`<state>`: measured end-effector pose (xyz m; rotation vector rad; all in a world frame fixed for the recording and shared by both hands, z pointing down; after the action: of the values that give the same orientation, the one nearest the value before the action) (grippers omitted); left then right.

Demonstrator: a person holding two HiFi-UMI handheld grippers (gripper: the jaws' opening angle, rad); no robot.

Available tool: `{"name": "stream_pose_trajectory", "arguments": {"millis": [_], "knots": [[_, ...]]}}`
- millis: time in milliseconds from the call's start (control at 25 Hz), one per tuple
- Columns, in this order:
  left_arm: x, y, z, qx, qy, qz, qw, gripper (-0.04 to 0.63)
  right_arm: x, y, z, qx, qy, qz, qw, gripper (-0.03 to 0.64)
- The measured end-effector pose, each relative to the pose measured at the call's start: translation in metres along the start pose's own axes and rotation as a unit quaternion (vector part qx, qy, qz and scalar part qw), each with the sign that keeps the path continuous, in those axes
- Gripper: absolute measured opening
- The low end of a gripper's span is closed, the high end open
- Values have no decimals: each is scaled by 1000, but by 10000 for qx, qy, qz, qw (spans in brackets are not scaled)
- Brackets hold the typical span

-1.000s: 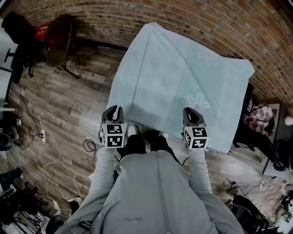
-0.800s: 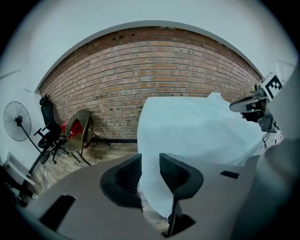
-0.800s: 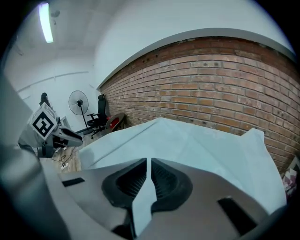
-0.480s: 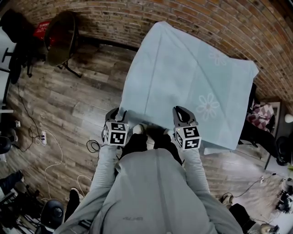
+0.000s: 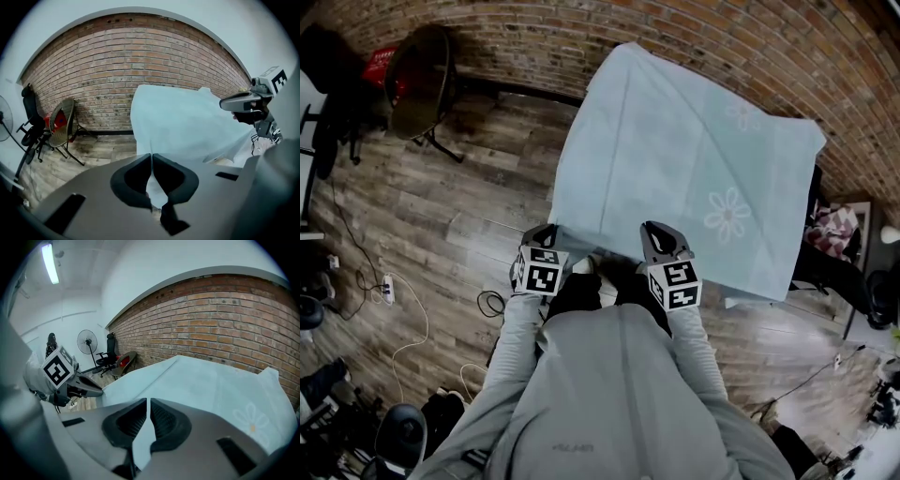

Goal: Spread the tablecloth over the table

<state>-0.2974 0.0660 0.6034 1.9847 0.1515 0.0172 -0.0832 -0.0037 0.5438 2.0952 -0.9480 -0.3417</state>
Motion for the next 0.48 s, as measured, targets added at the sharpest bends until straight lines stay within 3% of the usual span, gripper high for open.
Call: {"name": "stream_pose_trajectory", "arguments": {"millis": [240,480], "knots": [[-6,-18,3,138,-4,8,9999,29,-2,2,5,35,-12,-56,10000,28],[-58,-48,16,590,-316,560,9962,28,-6,9,3,-34,-19,-37,10000,28]]}}
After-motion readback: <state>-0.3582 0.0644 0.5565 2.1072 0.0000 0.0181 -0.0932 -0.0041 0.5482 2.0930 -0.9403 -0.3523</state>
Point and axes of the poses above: the fingertips, and each gripper's own axes: y forward along the fingers, x to its right, z out of its top, the point moved 4 cm from there along -y, backward along the fingers, and after that the axes turned 12 degrees about -x, right-handed, at the moved point
